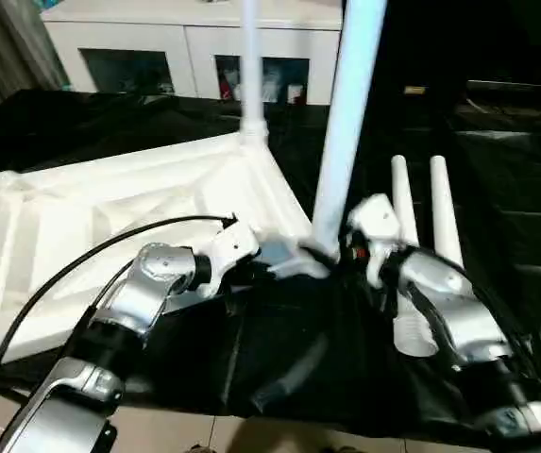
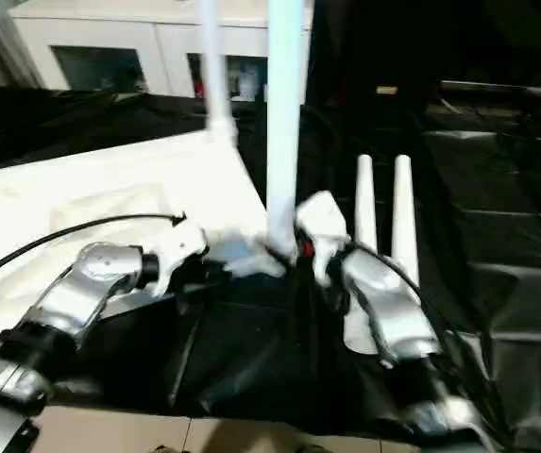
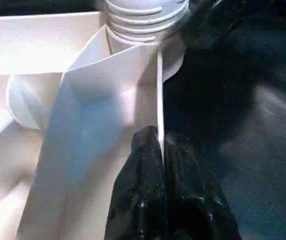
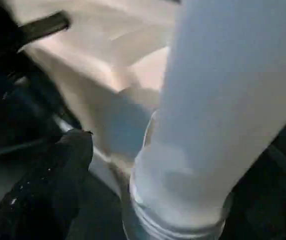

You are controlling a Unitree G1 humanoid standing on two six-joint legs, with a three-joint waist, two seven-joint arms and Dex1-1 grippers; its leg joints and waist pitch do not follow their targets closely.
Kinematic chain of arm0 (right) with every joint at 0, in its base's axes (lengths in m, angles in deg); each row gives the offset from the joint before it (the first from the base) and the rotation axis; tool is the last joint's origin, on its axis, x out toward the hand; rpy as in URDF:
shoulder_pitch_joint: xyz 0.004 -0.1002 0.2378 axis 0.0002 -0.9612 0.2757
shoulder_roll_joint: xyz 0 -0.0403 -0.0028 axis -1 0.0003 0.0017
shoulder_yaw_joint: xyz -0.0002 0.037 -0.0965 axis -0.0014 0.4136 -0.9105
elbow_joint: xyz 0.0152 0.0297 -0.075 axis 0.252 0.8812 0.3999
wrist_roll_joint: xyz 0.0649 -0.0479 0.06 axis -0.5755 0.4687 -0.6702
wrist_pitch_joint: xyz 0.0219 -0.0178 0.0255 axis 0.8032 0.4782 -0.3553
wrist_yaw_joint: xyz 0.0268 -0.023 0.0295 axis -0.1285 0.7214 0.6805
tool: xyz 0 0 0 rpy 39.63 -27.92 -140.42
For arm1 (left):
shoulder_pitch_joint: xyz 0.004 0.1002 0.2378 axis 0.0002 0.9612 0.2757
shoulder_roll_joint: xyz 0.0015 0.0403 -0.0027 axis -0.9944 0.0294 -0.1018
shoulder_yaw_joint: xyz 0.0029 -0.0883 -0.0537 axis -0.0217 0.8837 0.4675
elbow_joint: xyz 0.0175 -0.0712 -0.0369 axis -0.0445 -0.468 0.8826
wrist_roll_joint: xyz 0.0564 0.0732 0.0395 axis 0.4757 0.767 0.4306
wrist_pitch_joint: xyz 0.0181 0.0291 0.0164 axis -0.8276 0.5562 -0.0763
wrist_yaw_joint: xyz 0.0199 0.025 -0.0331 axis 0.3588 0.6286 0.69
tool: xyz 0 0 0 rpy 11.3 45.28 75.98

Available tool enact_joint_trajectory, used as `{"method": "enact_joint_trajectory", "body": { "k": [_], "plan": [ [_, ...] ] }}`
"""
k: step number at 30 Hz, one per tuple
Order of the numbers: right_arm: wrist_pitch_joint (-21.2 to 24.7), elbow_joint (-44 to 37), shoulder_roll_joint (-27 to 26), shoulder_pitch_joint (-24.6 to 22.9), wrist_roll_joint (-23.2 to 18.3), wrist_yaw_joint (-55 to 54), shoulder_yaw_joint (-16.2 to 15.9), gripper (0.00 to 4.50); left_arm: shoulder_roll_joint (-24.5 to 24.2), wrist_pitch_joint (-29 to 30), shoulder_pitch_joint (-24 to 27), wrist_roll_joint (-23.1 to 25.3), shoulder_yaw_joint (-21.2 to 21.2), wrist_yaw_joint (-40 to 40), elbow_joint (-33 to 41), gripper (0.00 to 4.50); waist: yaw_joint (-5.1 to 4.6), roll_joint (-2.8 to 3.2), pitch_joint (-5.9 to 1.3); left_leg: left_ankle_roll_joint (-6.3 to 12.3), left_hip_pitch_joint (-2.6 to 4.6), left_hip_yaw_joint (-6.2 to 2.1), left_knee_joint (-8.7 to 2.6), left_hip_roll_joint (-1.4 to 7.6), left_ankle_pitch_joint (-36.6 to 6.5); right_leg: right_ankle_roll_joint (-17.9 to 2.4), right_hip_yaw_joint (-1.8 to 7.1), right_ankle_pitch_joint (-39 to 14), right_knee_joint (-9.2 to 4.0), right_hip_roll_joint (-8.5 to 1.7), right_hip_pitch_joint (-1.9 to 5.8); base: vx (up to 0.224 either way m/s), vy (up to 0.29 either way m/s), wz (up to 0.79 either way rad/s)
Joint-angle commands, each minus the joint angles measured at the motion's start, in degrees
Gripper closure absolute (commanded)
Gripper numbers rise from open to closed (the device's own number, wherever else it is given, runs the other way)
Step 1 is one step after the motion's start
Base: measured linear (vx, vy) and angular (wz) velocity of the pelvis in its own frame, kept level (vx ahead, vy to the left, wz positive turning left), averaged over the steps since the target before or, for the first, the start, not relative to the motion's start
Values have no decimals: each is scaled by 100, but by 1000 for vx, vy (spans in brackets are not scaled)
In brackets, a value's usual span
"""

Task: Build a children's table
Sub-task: Rotate leg to tighten

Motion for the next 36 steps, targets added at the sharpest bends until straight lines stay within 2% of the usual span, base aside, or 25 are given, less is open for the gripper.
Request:
{"method": "enact_joint_trajectory", "body": {
  "k": [1,3,4,6,11,13,16,24,27,28,36],
  "plan": [
    [161,-187,144,-97,-111,465,-199,26,-31,-39,125,-284,-39,-350,228,450,-4,-54,-358,508,-22,15,-315,104,-1005,-1314,245,-962,-357,-286,354,0,0,0],
    [146,-162,139,-92,-81,445,-186,26,-56,-38,139,-299,-25,-378,244,450,-3,-54,-353,486,-22,24,-311,94,-1040,-1299,239,-1064,-369,-289,344,0,0,0],
    [120,-101,105,-48,-22,315,-126,26,-103,-31,168,-321,7,-442,284,450,-2,-82,-352,449,-20,24,-312,87,-1033,-1257,242,-1203,-375,-295,340,0,0,0],
    [120,-27,79,2,10,244,-94,26,-130,-11,187,-340,21,-469,317,450,-2,-73,-345,412,-18,21,-320,87,-1041,-1200,242,-1346,-389,-296,331,0,0,0],
    [167,55,152,24,69,285,-161,26,-153,80,248,-367,13,-493,467,450,0,-78,-362,392,-19,19,-310,92,-944,-1211,246,-1180,-364,-292,341,0,0,0],
    [166,70,142,25,48,271,-145,60,-150,89,253,-368,8,-491,484,450,1,-82,-382,431,-22,24,-292,85,-822,-1265,247,-946,-337,-286,348,0,0,0],
    [175,85,125,20,45,264,-119,63,-158,107,267,-378,-4,-502,521,450,4,-77,-393,503,-30,26,-277,81,-712,-1340,240,-695,-308,-279,357,0,0,0],
    [169,108,76,-6,7,254,-93,143,-177,172,287,-375,-28,-555,577,450,13,-60,-416,509,-37,25,-257,86,-665,-1369,234,-672,-294,-281,362,0,0,0],
    [156,109,70,-25,3,254,-92,149,-193,189,293,-374,-53,-585,586,450,19,-55,-422,509,-39,26,-249,83,-662,-1395,235,-603,-286,-282,367,0,0,0],
    [154,109,68,-30,0,258,-93,170,-200,193,295,-373,-60,-597,590,450,17,-59,-423,508,-42,27,-246,81,-675,-1395,235,-606,-287,-283,368,0,0,0],
    [73,247,-31,-42,82,81,-98,180,-240,292,318,-352,-125,-715,575,450,15,-52,-424,493,-37,23,-239,83,-688,-1412,234,-586,-275,-282,366,0,0,0]
  ]
}}
